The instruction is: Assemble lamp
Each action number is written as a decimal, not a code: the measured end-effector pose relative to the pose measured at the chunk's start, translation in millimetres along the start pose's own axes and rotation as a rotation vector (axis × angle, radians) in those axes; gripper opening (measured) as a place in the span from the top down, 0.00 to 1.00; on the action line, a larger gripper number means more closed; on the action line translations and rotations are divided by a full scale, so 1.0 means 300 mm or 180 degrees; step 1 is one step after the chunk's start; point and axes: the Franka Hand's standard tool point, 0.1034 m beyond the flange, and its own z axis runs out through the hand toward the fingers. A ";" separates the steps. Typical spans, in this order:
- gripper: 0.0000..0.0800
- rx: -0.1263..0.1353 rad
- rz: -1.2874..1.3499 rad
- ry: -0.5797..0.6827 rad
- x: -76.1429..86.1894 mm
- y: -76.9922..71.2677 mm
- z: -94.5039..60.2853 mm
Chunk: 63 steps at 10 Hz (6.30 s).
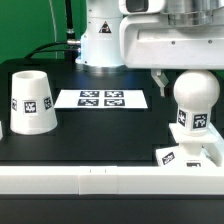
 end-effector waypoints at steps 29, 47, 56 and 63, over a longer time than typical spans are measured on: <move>0.28 -0.0852 -0.7068 -0.0312 0.044 0.012 0.005; 0.28 -0.0373 -0.2663 0.0169 0.034 0.032 -0.017; 0.13 -0.0360 -0.1949 0.0227 0.002 0.051 -0.045; 0.13 -0.0458 -0.2202 0.0080 -0.016 0.247 -0.253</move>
Offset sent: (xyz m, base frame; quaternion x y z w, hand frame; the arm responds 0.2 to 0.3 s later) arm -0.0011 0.0038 0.0063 -0.0135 0.0282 -0.2790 0.9598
